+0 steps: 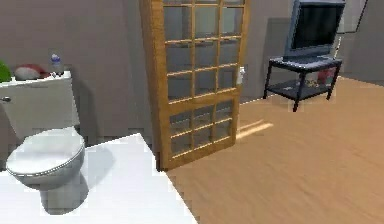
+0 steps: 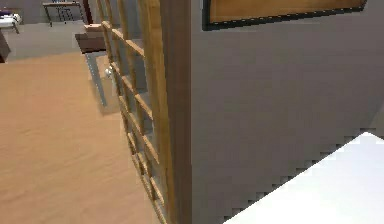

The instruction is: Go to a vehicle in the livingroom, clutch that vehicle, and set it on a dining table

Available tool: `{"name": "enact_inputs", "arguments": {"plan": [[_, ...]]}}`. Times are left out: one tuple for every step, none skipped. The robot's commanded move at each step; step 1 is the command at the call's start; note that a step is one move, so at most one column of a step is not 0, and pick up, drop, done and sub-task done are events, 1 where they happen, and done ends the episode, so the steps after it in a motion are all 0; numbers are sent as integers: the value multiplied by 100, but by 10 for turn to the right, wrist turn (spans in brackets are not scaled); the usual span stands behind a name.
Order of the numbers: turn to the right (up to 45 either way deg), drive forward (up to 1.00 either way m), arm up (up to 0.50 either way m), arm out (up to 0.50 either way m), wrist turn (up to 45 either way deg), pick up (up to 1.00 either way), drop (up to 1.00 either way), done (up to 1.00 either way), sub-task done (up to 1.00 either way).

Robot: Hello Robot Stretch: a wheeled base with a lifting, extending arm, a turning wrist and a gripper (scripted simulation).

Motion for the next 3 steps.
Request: {"name": "enact_inputs", "arguments": {"plan": [[120, 0, 0, 0, 0, 0, 0, 0, 0], [0, 25, 0, 0, 0, 0, 0, 0, 0], [0, 20, 0, 0, 0, 0, 0, 0, 0]]}}
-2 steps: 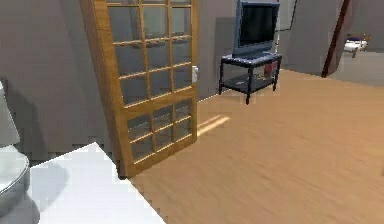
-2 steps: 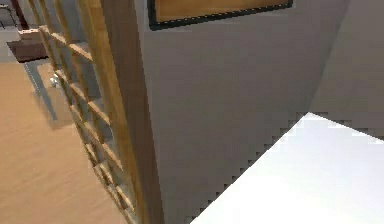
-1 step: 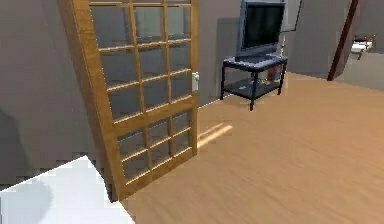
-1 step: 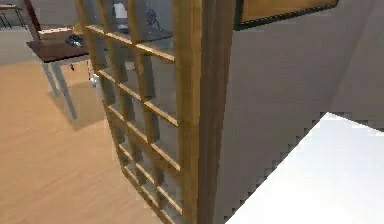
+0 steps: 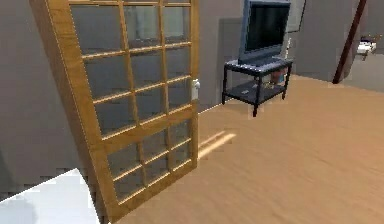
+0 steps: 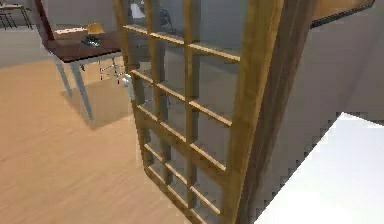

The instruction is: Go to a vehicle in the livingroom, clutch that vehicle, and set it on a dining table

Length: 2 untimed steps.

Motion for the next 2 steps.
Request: {"name": "enact_inputs", "arguments": {"plan": [[360, 0, 0, 0, 0, 0, 0, 0, 0], [0, 100, 0, 0, 0, 0, 0, 0, 0]]}}
